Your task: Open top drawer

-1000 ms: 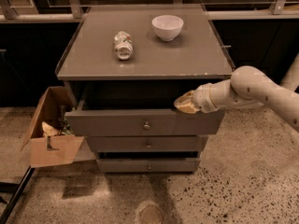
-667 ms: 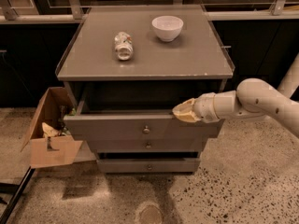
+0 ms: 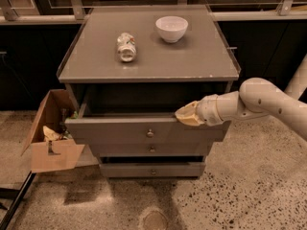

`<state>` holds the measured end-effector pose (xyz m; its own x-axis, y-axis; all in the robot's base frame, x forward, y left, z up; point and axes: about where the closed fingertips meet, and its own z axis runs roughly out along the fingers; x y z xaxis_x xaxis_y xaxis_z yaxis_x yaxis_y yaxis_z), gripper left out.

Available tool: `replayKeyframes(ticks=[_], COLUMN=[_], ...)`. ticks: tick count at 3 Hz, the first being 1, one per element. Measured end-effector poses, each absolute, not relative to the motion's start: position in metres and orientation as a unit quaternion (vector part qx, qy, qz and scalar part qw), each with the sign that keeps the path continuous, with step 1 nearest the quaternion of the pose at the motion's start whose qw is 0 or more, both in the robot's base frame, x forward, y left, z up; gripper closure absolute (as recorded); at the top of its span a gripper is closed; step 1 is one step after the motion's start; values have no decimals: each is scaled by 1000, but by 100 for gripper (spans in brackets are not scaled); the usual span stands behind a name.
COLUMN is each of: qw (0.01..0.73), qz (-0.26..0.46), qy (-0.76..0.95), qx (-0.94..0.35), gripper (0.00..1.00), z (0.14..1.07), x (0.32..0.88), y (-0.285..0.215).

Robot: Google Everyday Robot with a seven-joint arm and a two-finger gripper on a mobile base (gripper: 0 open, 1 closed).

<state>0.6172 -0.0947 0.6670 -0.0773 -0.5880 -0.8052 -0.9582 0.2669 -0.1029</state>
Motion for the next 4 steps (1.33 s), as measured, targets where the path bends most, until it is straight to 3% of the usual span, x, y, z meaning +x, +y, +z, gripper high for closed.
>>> replayKeyframes(ticks=[4], qw=[367], qz=[244], qy=[696], qx=[-567], gripper=[100], z=[671], x=[607], y=[-98])
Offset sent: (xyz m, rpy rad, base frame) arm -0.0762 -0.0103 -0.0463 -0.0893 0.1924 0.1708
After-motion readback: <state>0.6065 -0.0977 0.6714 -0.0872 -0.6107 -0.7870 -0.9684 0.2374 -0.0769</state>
